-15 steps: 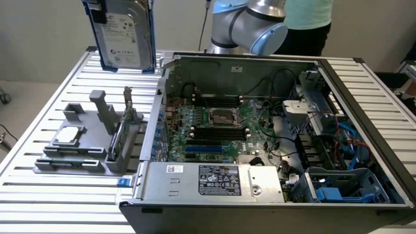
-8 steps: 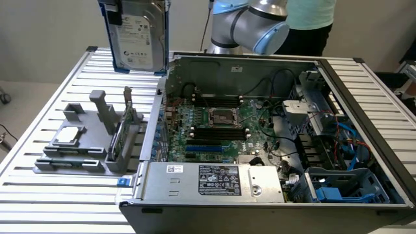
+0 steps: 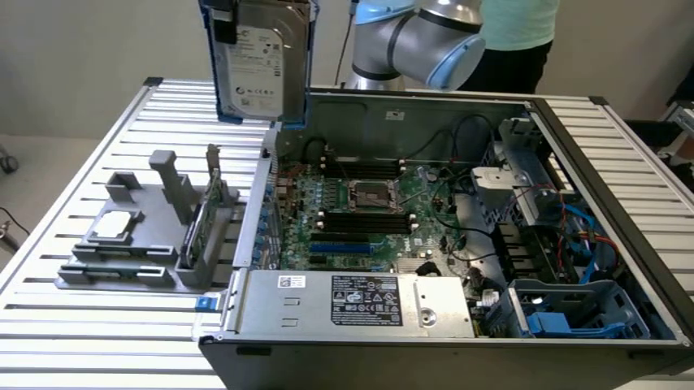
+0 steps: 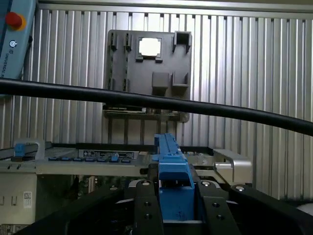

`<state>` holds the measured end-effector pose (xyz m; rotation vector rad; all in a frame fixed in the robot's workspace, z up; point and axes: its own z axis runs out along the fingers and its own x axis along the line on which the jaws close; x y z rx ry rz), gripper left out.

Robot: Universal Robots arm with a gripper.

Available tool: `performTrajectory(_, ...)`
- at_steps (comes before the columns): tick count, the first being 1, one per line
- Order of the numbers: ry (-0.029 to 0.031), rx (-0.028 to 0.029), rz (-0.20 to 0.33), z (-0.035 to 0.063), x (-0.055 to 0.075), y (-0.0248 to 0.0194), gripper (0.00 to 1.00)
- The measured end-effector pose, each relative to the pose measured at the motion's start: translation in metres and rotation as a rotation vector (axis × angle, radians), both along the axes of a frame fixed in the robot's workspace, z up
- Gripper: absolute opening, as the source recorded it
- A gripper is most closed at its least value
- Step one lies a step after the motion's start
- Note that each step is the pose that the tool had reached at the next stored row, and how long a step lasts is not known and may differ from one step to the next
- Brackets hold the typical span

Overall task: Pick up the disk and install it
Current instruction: 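Pick up the disk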

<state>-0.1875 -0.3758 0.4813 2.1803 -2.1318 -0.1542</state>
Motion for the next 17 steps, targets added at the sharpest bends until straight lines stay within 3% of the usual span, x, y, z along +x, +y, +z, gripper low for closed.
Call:
performTrajectory(8,0.0000,-0.0001,0.004,0.0016,0.034,-0.0045,0.33)
performTrajectory(17,-0.0040,0.0000,0.004,0.0014,0.052,-0.0277,0.33)
